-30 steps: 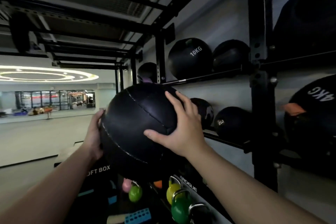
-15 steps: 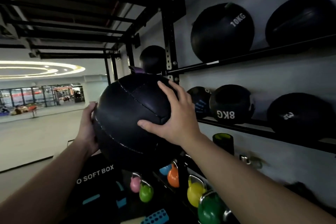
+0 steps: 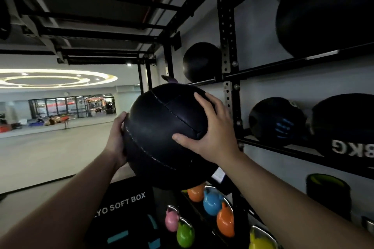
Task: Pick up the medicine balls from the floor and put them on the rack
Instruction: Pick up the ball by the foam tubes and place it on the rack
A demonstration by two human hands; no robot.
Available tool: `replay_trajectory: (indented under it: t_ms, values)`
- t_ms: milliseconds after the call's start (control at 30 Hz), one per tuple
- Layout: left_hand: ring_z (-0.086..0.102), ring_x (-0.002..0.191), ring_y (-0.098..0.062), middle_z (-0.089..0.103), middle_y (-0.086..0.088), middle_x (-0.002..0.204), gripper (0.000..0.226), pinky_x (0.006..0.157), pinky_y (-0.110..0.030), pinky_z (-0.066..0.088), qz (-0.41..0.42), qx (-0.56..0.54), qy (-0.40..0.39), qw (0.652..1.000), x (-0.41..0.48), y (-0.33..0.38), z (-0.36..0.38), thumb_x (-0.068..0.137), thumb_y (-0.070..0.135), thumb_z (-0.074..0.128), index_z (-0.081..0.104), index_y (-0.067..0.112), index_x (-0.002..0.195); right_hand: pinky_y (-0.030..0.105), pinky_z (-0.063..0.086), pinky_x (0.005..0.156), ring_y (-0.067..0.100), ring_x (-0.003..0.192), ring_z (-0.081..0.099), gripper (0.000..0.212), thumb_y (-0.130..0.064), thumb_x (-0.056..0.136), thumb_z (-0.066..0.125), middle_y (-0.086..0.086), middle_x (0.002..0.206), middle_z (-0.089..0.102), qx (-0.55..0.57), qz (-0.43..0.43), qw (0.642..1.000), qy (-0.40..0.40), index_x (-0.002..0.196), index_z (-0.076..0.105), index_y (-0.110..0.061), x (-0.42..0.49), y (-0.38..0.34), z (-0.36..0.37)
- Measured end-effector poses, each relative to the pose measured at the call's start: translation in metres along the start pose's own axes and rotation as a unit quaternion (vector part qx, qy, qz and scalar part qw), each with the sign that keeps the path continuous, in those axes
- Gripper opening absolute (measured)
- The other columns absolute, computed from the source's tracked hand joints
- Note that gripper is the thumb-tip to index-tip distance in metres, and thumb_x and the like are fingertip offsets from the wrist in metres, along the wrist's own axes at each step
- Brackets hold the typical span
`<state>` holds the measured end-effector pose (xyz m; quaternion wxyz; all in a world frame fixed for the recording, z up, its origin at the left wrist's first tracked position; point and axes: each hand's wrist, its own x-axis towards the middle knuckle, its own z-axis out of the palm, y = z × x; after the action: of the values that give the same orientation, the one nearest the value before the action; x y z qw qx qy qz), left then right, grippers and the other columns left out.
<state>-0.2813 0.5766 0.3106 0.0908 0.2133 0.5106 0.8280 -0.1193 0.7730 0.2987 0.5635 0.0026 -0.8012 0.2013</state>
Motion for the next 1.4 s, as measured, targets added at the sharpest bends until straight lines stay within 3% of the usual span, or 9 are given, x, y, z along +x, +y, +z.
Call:
replay_trajectory:
  t_ms: [167,433,567,733,933,1067,1167,1300,1400]
  values:
    - [0.079,0.085,-0.027,0.084,-0.008,0.095,0.063,0.080,-0.036,0.053,0.005,-0.022,0.034,0.999,0.088,0.001,-0.063,0.094,0.069,0.050,0.088,0.021,0.082,0.060,0.033,0.115,0.024,0.151,0.029,0.113,-0.090,0.060,0.067,-0.006,0.163,0.030,-0.005,-0.023,1.000,-0.019,0.158,0.033,-0.044,0.046,0.005,0.097]
    - [0.071,0.103,-0.030,0.079,-0.009,0.111,0.058,0.094,-0.040,0.050,0.013,-0.021,-0.010,1.000,0.243,-0.009,-0.173,0.084,0.072,0.058,0.085,0.023,0.098,0.057,0.033,0.117,0.023,0.152,0.029,0.113,-0.090,0.059,0.067,-0.006,0.164,0.030,-0.026,-0.024,0.999,-0.001,0.157,0.033,-0.043,0.094,0.021,0.268]
    - [0.077,0.090,-0.027,0.081,-0.009,0.101,0.058,0.085,-0.037,0.052,0.007,-0.028,-0.022,0.999,0.319,-0.009,-0.219,0.092,0.068,0.053,0.085,0.020,0.095,0.056,0.033,0.117,0.022,0.151,0.028,0.114,-0.091,0.060,0.066,-0.008,0.164,0.029,-0.045,-0.009,0.999,-0.009,0.158,0.031,-0.045,0.123,0.026,0.356]
    - [0.072,0.099,-0.030,0.083,-0.011,0.099,0.062,0.084,-0.038,0.051,-0.027,-0.030,-0.062,0.997,0.415,-0.014,-0.240,0.096,0.066,0.048,0.087,0.019,0.091,0.056,0.033,0.117,0.022,0.151,0.030,0.113,-0.090,0.060,0.065,-0.008,0.164,0.029,-0.076,0.012,0.997,0.012,0.158,0.033,-0.043,0.159,0.050,0.428]
    - [0.077,0.098,-0.029,0.083,-0.013,0.109,0.062,0.088,-0.039,0.053,-0.071,-0.050,-0.108,0.990,0.519,-0.061,-0.230,0.096,0.066,0.050,0.088,0.018,0.095,0.059,0.032,0.116,0.022,0.151,0.028,0.114,-0.092,0.059,0.062,-0.009,0.164,0.027,-0.131,0.045,0.990,0.012,0.158,0.031,-0.045,0.190,0.104,0.476]
    - [0.082,0.080,-0.023,0.085,-0.009,0.095,0.061,0.084,-0.037,0.054,-0.081,-0.052,-0.158,0.983,0.582,-0.092,-0.197,0.100,0.061,0.048,0.089,0.020,0.084,0.063,0.037,0.113,0.027,0.148,0.035,0.113,-0.090,0.060,0.065,-0.006,0.161,0.033,-0.150,0.048,0.986,0.045,0.157,0.034,-0.043,0.208,0.164,0.491]
    - [0.082,0.085,-0.024,0.084,-0.012,0.103,0.060,0.086,-0.037,0.055,-0.102,-0.049,-0.186,0.976,0.624,-0.112,-0.167,0.101,0.061,0.046,0.089,0.021,0.087,0.063,0.038,0.112,0.028,0.146,0.039,0.113,-0.089,0.060,0.066,-0.006,0.159,0.036,-0.172,0.052,0.981,0.070,0.157,0.035,-0.042,0.225,0.204,0.497]
    - [0.075,0.108,-0.032,0.077,-0.019,0.126,0.061,0.100,-0.040,0.055,-0.121,-0.062,-0.215,0.967,0.681,-0.142,-0.129,0.099,0.062,0.049,0.082,0.015,0.120,0.062,0.038,0.114,0.027,0.146,0.039,0.115,-0.094,0.059,0.063,-0.007,0.160,0.035,-0.205,0.063,0.974,0.076,0.158,0.034,-0.042,0.245,0.244,0.500]
    - [0.079,0.096,-0.028,0.082,-0.015,0.113,0.058,0.093,-0.038,0.057,-0.138,-0.072,-0.262,0.953,0.713,-0.168,-0.093,0.102,0.059,0.048,0.086,0.016,0.109,0.062,0.039,0.113,0.027,0.147,0.038,0.114,-0.093,0.061,0.063,-0.007,0.160,0.033,-0.239,0.067,0.964,0.091,0.158,0.034,-0.042,0.250,0.271,0.494]
